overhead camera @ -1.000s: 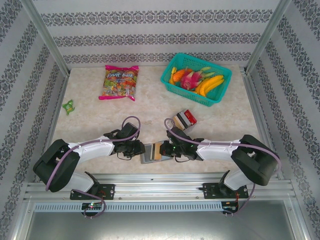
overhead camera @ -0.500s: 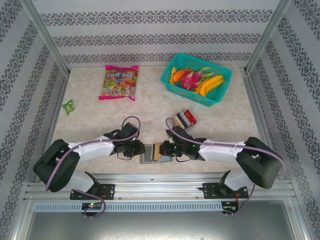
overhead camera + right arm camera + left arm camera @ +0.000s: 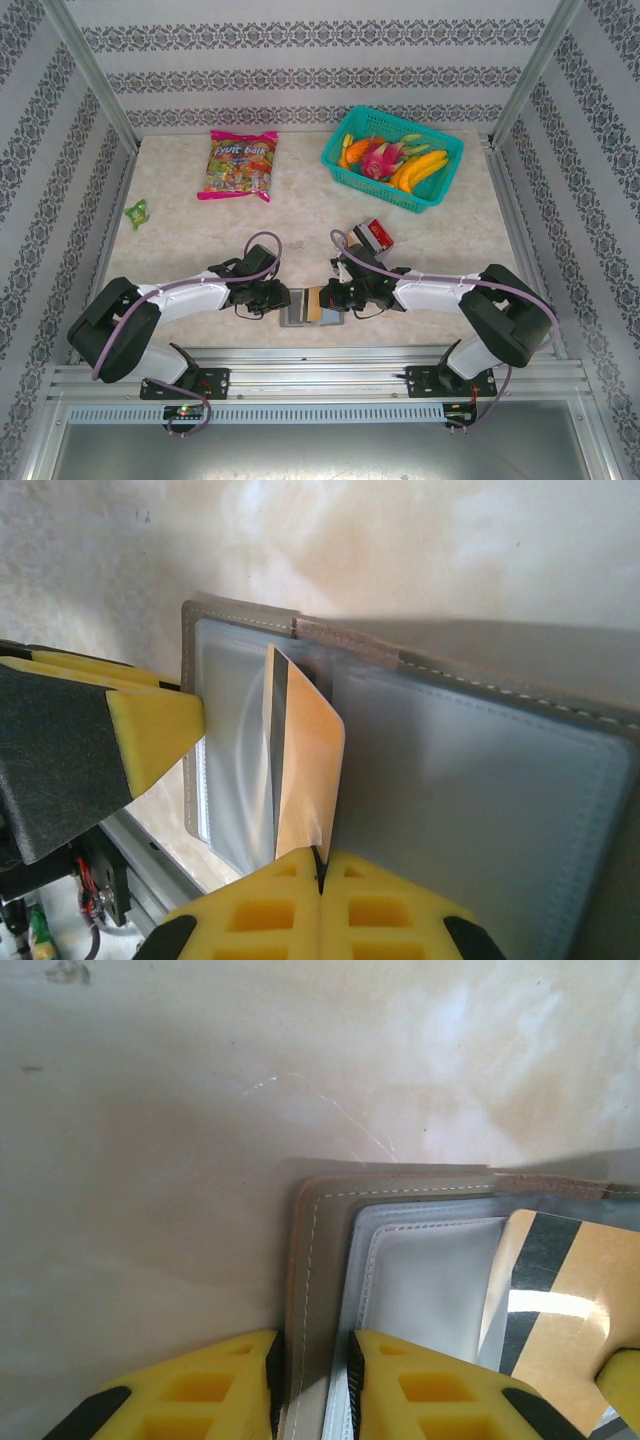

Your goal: Put the credit cards into the card holder

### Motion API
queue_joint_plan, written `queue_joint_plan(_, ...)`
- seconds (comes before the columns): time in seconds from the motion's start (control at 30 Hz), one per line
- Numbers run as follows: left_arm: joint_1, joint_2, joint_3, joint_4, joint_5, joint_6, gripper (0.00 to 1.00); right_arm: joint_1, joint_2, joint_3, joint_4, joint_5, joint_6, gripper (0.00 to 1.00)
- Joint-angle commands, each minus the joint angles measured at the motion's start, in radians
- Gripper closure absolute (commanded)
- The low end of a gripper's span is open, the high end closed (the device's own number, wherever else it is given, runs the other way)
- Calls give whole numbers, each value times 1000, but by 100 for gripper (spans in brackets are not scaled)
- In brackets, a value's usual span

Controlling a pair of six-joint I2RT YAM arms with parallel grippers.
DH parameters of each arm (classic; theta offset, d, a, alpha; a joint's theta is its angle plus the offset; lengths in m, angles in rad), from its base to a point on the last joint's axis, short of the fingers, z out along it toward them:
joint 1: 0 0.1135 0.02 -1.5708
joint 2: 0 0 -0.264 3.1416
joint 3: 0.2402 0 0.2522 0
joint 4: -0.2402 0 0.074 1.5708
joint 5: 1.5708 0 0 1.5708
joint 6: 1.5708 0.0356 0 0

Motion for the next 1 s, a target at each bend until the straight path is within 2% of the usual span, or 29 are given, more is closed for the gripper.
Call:
queue_joint_plan(0.0, -26, 37, 1, 44, 4, 24, 72, -10, 14, 16, -60, -67, -49, 100)
queue_joint_plan(0.27, -26, 40, 3, 53, 6, 21, 72, 7, 86, 68, -50, -86, -43, 100)
queue_joint_plan(0.6, -26, 30, -11, 51, 1, 23, 73, -45, 14, 87, -226, -97, -125, 100)
queue_joint_plan(0.97, -26, 35, -4, 52, 4, 27, 73, -66, 63, 165, -360, -150, -249, 100)
